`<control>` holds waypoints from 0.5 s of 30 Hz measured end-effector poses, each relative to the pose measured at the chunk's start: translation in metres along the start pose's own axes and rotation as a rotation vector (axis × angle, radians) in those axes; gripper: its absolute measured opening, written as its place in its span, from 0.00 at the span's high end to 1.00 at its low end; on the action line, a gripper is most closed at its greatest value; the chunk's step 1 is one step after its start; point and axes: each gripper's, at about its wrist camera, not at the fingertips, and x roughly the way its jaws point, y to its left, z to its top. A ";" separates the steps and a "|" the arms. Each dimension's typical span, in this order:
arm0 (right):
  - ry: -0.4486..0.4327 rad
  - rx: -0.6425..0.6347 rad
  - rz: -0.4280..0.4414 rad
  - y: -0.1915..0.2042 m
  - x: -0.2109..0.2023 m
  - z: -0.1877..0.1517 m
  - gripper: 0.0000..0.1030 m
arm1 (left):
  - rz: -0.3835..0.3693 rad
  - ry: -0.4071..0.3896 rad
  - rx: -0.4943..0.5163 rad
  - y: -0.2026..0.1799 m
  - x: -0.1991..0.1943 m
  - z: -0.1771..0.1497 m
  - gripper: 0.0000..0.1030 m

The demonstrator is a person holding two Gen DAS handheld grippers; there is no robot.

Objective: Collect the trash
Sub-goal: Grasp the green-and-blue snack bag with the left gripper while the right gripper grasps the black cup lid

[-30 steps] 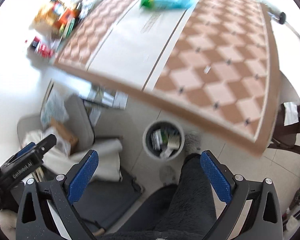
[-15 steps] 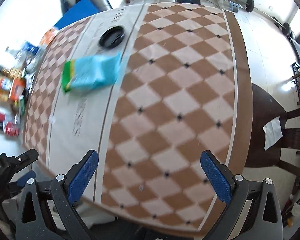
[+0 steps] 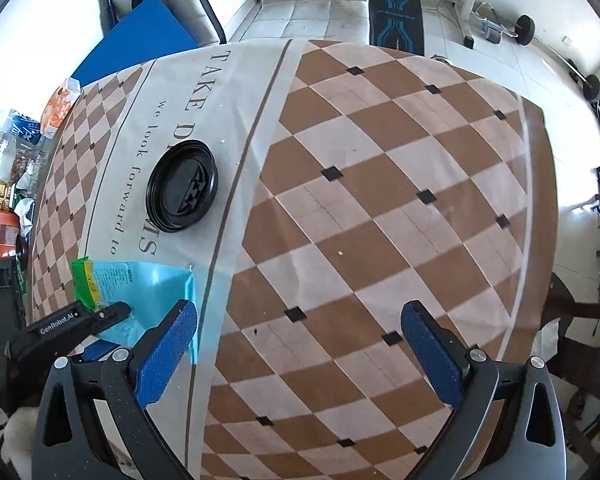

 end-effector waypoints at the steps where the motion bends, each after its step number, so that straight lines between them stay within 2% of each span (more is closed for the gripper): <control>1: 0.004 -0.004 0.007 0.004 0.004 0.004 0.00 | 0.025 -0.019 0.032 0.000 -0.003 0.002 0.66; 8: 0.014 -0.017 0.075 0.049 0.042 0.042 0.00 | 0.175 -0.155 0.138 0.017 -0.038 0.014 0.70; 11: -0.010 -0.070 0.053 0.077 0.053 0.058 0.00 | 0.209 -0.185 0.157 0.021 -0.048 0.019 0.70; 15: 0.006 -0.155 0.003 0.111 0.076 0.075 0.00 | 0.207 -0.205 0.153 0.027 -0.058 0.021 0.71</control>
